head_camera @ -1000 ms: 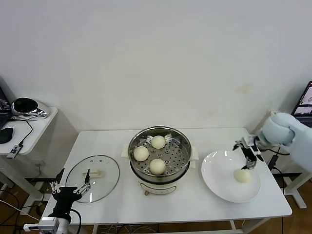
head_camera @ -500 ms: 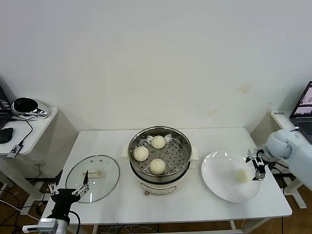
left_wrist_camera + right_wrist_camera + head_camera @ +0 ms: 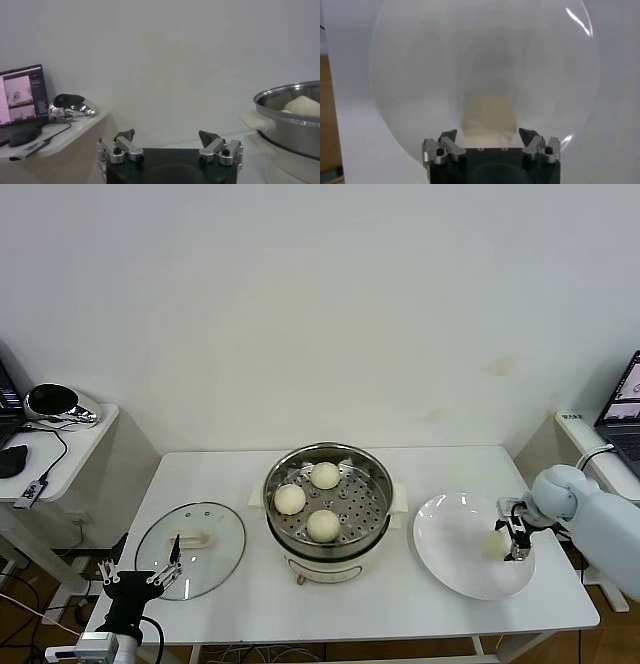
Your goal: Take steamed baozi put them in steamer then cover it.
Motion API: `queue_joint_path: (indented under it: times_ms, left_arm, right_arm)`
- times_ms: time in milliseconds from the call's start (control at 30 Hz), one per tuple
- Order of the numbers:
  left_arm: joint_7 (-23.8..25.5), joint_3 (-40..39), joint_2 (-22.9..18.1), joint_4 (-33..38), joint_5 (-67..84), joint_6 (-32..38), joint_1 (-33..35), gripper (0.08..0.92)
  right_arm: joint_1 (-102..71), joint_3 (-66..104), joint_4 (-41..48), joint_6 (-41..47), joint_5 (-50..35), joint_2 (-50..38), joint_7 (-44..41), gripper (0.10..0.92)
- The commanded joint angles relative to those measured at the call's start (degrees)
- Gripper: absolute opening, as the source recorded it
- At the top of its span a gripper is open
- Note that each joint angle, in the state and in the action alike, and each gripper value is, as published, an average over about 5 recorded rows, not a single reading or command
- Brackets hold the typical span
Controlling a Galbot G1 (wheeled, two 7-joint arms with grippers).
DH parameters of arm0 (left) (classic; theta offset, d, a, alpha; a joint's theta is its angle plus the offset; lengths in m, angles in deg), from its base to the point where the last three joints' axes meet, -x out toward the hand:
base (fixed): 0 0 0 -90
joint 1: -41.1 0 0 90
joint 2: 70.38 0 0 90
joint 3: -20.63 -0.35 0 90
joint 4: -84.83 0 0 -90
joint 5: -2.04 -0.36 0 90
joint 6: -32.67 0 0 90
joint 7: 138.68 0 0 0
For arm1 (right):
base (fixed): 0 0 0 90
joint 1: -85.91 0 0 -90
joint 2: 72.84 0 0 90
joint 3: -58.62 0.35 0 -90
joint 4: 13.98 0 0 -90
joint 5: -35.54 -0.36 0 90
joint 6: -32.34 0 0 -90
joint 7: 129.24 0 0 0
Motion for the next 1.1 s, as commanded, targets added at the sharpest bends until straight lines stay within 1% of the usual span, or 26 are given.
queue_joint_path:
  times_ms: [33,200,300,500,667,767,867,1000,1100]
  left_arm:
    - [0.00,-0.08,-0.01,-0.09,-0.04,0.07,0.02,0.823]
    - [-0.01,-0.02,0.06,0.08,0.00,0.09,0.04,0.823]
    - [0.00,-0.04,0.19,0.18,0.03,0.08,-0.09,0.823]
    - [0.00,-0.45,0.39,0.17,0.07,0.00,-0.84,0.823]
    - [0.03,-1.10,0.46,0.17,-0.02,-0.14,-1.44,0.823]
    - [0.04,-1.46,0.54,0.18,-0.02,-0.25,-1.85,0.823]
    - [0.07,-1.82,0.61,0.15,-0.01,-0.30,-2.20,0.823]
    - [0.11,-2.11,0.34,0.07,0.05,-0.30,-2.62,0.823]
    - [0.10,-2.09,0.10,0.02,0.11,-0.28,-2.72,0.823]
  right_arm:
    - [-0.99,1.09,1.65,-0.21,0.72,1.53,0.54,0.692]
    - [0.71,0.37,0.34,-0.01,0.10,0.55,0.10,0.635]
    - [4.36,-2.48,-2.25,0.77,-2.36,-1.58,-0.46,0.614]
    - [18.90,-13.94,-11.30,5.42,-12.00,-7.38,-0.39,0.589]
    - [40.55,-29.71,-19.33,9.90,-22.73,-8.12,0.49,0.595]
    - [52.56,-39.04,-23.27,12.65,-29.92,-5.89,1.77,0.605]
    - [60.10,-45.05,-26.20,15.77,-37.54,-1.57,4.01,0.610]
    - [63.45,-48.45,-27.84,19.63,-45.85,6.03,6.95,0.614]
    - [62.34,-48.63,-27.43,22.19,-49.70,11.73,8.94,0.618]
